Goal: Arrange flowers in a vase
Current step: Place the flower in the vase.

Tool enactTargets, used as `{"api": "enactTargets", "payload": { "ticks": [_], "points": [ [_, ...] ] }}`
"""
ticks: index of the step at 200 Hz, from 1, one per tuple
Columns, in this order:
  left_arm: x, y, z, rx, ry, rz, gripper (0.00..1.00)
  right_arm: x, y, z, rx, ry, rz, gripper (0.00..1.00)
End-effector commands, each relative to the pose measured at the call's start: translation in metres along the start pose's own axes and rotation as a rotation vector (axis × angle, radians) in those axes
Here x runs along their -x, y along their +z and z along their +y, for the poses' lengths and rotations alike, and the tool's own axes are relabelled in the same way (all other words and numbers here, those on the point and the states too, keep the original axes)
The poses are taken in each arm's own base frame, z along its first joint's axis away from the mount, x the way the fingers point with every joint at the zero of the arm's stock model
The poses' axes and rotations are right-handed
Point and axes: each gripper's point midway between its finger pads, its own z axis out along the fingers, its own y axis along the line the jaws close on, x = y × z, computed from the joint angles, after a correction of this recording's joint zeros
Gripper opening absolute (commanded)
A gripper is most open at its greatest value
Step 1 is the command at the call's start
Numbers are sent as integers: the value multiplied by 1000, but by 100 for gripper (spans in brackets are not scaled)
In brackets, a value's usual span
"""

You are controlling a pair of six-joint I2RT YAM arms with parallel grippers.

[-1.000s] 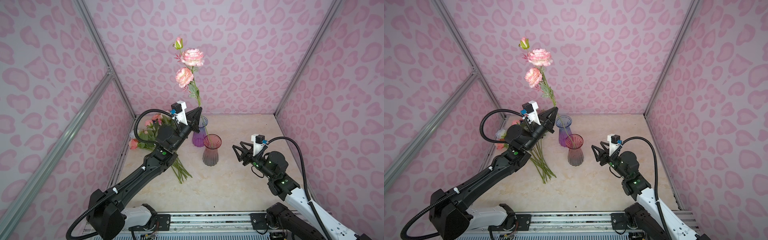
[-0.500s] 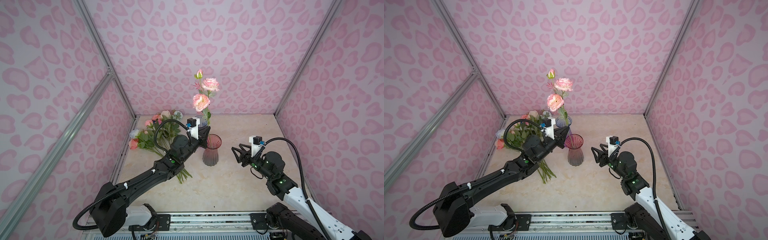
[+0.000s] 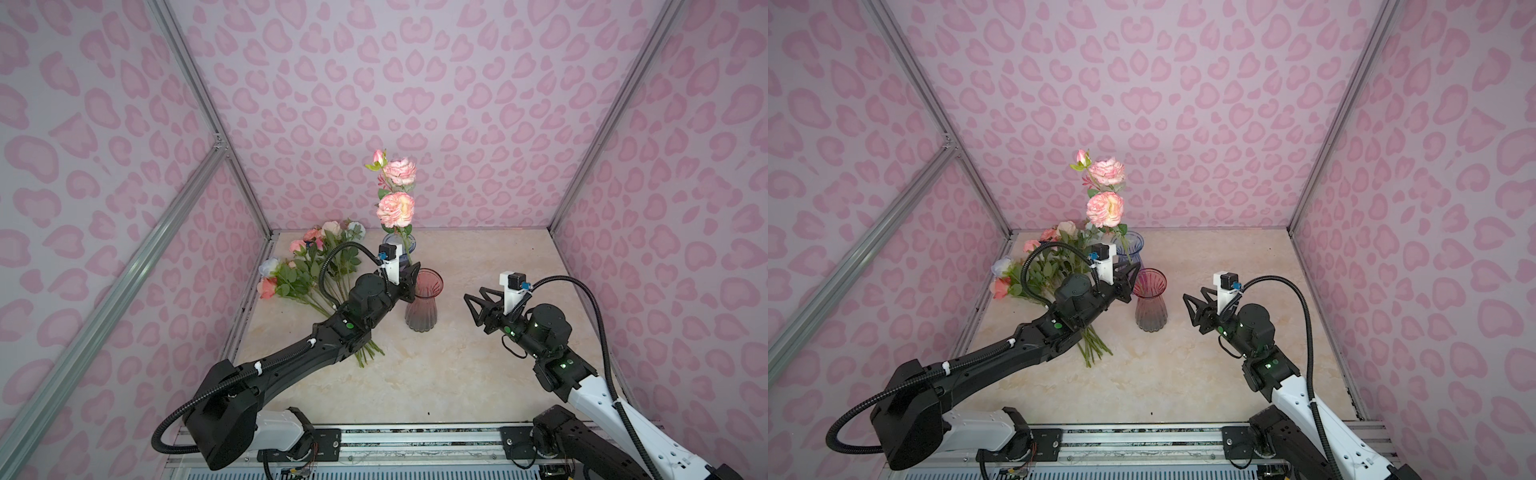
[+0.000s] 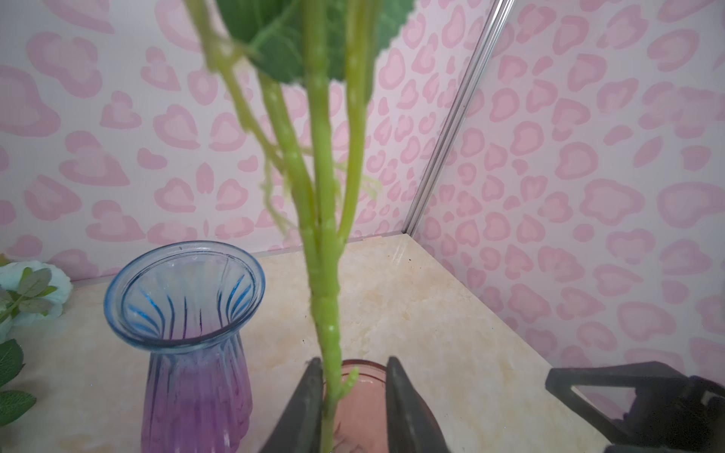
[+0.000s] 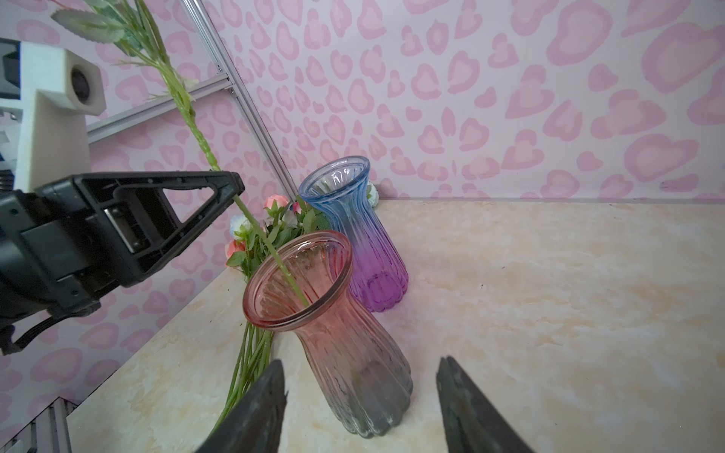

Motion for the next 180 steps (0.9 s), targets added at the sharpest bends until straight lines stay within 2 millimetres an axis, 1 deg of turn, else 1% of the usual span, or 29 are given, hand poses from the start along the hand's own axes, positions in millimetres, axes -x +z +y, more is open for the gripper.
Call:
{"api": "enactTargets", "payload": {
  "ticks": [1, 9, 38, 43, 53, 70, 72, 77, 92, 105, 121, 135, 155, 180],
  "points": [
    [6, -6, 5, 25, 20, -20, 28, 2, 1, 0, -2, 4, -7, 63],
    [6, -7, 3, 17, 22, -22, 28, 2, 2, 0, -4, 5, -9, 62],
    [4, -8, 7, 41, 20, 1, 30, 1, 3, 1, 5, 12, -4, 62],
    [5, -10, 7, 40, 18, 1, 30, 2, 3, 1, 7, 13, -4, 62],
    [6, -12, 6, 36, 16, -2, 35, 2, 3, 1, 6, 12, -6, 62],
    [8, -14, 9, 51, 32, 2, 35, 2, 3, 0, 2, 13, -9, 62],
    [7, -15, 10, 55, 33, 3, 39, 2, 3, 0, 2, 14, -10, 62],
    [7, -15, 10, 61, 37, 8, 43, 2, 3, 1, 2, 14, -10, 62],
    [7, -16, 12, 74, 43, 28, 50, 3, 4, 2, 6, 13, -11, 63],
    [7, -19, 12, 77, 49, 34, 55, 3, 4, 2, 7, 10, -9, 63],
    [8, -22, 12, 72, 62, 29, 56, 5, 4, 2, 7, 8, -15, 63],
    [10, -23, 14, 86, 65, 31, 59, 5, 5, 2, 7, 9, -15, 63],
    [10, -24, 16, 96, 67, 42, 59, 6, 5, 3, 10, 9, -17, 63],
    [6, -24, 18, 112, 74, 64, 61, 7, 6, 3, 12, 9, -21, 63]
  ]
}}
